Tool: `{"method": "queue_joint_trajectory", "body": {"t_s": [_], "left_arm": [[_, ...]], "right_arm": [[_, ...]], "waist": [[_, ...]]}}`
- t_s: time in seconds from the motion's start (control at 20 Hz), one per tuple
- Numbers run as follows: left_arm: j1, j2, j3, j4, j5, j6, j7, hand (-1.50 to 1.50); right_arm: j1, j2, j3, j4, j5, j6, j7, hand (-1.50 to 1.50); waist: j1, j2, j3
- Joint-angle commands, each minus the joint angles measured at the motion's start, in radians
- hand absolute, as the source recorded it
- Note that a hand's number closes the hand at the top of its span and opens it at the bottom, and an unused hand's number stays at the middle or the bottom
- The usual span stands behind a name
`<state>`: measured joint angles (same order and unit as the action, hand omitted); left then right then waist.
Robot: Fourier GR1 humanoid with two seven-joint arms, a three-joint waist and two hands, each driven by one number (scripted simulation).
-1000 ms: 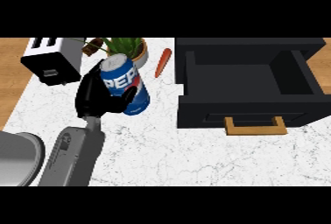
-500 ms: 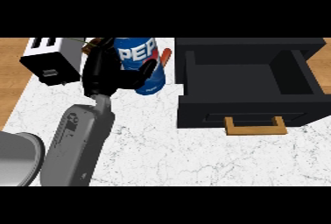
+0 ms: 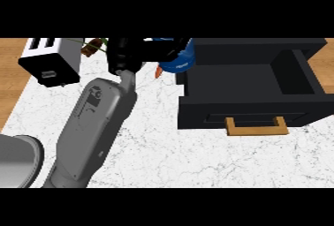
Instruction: Pick up the can, place it into the drawer and close the drawer
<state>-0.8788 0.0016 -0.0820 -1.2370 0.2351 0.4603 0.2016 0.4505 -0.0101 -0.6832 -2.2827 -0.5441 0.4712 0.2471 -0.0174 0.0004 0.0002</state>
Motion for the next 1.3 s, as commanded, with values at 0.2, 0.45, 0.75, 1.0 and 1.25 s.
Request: {"method": "queue_joint_trajectory", "body": {"t_s": [0.2, 0.45, 0.75, 1.0, 1.25], "left_arm": [[-0.207, -0.002, -0.082, 0.219, 0.103, 0.116, -0.062, 1.5], [-0.307, -0.002, -0.062, 0.337, 0.145, 0.091, -0.1, 1.5], [-0.385, -0.002, -0.184, 0.385, 0.257, 0.204, -0.105, 1.5], [-0.467, -0.002, -0.188, 0.551, 0.338, 0.17, -0.174, 1.5], [-0.515, -0.002, -0.272, 0.601, 0.445, 0.216, -0.206, 1.5]], "right_arm": [[-0.015, 0.009, 0.054, 0.011, 0.036, -0.02, -0.014, -1.5], [-0.061, -0.018, 0.028, -0.018, 0.009, -0.048, 0.055, -1.5], [0.026, 0.008, 0.041, -0.031, 0.001, -0.004, 0.007, -1.5], [-0.083, -0.044, -0.009, 0.044, 0.028, -0.008, 0.01, -1.5], [-0.097, -0.031, 0.008, 0.054, 0.03, 0.002, 0.007, -1.5]], "waist": [[-0.015, 0.003, 0.0], [-0.011, 0.004, 0.0], [-0.028, 0.0, 0.001], [-0.033, 0.01, 0.001], [-0.049, 0.011, 0.002]]}}
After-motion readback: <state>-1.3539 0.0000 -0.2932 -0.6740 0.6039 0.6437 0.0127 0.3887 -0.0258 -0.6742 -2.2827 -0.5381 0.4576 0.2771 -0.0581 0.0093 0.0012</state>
